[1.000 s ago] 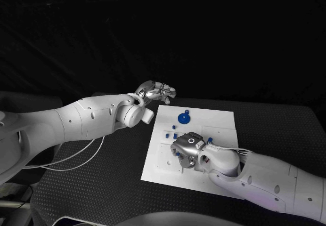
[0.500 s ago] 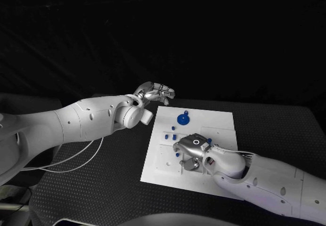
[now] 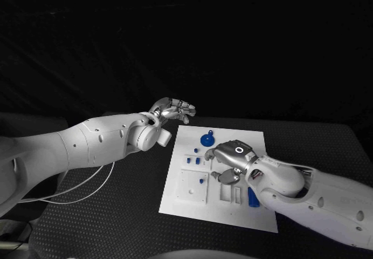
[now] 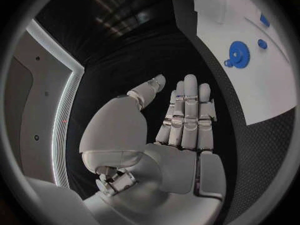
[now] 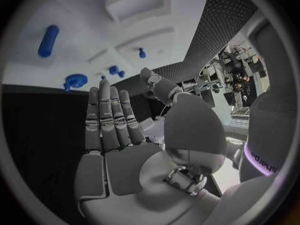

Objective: Assemble the parts on the task board

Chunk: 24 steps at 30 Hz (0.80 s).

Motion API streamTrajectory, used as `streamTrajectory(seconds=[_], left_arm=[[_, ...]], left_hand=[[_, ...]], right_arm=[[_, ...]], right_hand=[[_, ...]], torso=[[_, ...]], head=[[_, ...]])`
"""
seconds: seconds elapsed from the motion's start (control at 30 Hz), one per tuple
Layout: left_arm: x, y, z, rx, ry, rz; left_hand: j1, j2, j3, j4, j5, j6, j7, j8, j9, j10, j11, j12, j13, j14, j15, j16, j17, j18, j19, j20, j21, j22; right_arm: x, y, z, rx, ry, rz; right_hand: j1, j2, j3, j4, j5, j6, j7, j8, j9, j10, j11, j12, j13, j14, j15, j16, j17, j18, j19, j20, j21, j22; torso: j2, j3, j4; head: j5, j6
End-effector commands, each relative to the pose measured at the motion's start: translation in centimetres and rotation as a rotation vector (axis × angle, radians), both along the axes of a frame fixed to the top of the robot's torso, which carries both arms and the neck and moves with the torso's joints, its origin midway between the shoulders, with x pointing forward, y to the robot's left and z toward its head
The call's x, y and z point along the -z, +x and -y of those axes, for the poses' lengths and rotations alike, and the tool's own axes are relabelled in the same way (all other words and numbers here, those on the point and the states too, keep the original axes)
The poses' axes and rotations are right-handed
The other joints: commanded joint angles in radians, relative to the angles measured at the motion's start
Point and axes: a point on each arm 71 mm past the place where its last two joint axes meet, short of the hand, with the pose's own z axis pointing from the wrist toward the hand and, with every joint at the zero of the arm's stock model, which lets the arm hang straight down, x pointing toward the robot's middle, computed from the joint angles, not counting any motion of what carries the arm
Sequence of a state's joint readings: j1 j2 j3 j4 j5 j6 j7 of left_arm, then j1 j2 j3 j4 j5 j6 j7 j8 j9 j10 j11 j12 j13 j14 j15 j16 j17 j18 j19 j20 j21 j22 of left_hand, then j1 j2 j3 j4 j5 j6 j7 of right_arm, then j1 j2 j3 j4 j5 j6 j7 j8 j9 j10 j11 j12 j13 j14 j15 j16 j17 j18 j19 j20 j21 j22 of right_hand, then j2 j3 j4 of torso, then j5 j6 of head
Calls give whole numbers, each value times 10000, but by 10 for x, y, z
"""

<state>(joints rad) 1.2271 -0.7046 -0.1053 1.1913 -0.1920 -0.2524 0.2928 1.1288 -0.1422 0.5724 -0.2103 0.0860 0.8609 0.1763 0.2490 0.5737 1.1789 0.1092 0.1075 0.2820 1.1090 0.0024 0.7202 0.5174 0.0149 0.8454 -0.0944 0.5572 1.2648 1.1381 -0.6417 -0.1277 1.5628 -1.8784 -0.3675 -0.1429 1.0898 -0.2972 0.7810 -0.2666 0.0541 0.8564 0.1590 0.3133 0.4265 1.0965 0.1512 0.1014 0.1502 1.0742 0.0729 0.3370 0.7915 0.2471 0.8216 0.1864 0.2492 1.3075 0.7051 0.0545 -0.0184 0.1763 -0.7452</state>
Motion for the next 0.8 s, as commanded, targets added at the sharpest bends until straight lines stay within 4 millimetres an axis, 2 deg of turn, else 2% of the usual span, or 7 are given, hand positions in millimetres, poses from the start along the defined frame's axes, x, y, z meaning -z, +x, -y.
streamTrajectory(seconds=[0.03, 0.17, 0.27, 0.37, 0.63, 0.8], left_arm=[[-2, 1, -1, 88, -129, 101], [-2, 2, -2, 50, -116, 118], [-2, 2, -2, 46, -115, 128], [-2, 2, -3, 41, -112, 127], [-2, 2, -2, 58, -118, 130], [-2, 3, -3, 52, -114, 128]], left_hand=[[-15, -40, -12, 19, 33, -49, -17, -41, -5, -35, 0, -35, -9, 56, 22, -48, 19, 74, 57, 0, -69, 18], [-10, -39, -11, 20, 34, -41, -19, -35, -2, -27, -2, -29, -7, 59, 21, -52, 26, 75, 60, 0, -72, 22], [-11, -40, -11, 22, 33, -38, -20, -32, -1, -24, -3, -27, -7, 62, 20, -54, 30, 75, 61, 1, -74, 24], [-10, -39, -11, 23, 33, -36, -21, -30, 1, -21, -4, -25, -6, 63, 20, -56, 33, 75, 63, 1, -75, 25], [-8, -38, -11, 25, 34, -33, -22, -26, 2, -19, -5, -22, -6, 65, 19, -61, 40, 75, 65, 1, -79, 29], [-8, -37, -11, 26, 34, -33, -23, -26, 3, -19, -5, -21, -6, 66, 19, -62, 43, 75, 67, 1, -80, 30]], right_arm=[[-15, 7, 14, 316, 126, -461], [-23, 20, 37, 807, -620, -700], [-23, 27, 52, 1155, -1122, -823], [-17, 34, 62, 1477, -1668, -971], [-7, 46, 69, 1807, -2284, -1086], [0, 47, 69, 1805, -2265, -1147]], right_hand=[[84, -21, 86, 36, -55, 94, -31, 53, 21, 187, -76, 94, 6, 171, -85, 76, 57, 28, 154, -23, 129, 255], [-67, -19, -17, 67, -52, 57, -63, 64, 21, 242, -92, 102, -47, 385, -188, 167, 140, 82, 332, -43, 300, 256], [-192, -15, -194, 38, -49, 3, -89, 50, 5, 255, -92, 95, -90, 414, -208, 158, 172, 94, 338, -42, 356, 248], [-297, -18, -406, -47, -47, -107, -131, 6, -26, 172, -58, 33, -163, 378, -191, 108, 191, 93, 270, -35, 374, 238], [-523, -30, -834, -158, -44, -353, -263, -58, -73, -327, 65, -256, -435, 98, -50, -117, 203, 31, -75, 16, 321, 229], [-523, -27, -855, -152, -51, -367, -262, -53, -71, -367, 90, -273, -463, 64, -32, -143, 206, 27, -106, 20, 319, 230]], torso=[[-8, 2, -30], [-19, 5, -46], [-21, 5, -38], [-20, 18, -48], [-6, 23, -22], [-4, 17, -9]], head=[[-112, 148], [-188, 229], [-272, 285], [-283, 303], [-307, 290], [-301, 269]])
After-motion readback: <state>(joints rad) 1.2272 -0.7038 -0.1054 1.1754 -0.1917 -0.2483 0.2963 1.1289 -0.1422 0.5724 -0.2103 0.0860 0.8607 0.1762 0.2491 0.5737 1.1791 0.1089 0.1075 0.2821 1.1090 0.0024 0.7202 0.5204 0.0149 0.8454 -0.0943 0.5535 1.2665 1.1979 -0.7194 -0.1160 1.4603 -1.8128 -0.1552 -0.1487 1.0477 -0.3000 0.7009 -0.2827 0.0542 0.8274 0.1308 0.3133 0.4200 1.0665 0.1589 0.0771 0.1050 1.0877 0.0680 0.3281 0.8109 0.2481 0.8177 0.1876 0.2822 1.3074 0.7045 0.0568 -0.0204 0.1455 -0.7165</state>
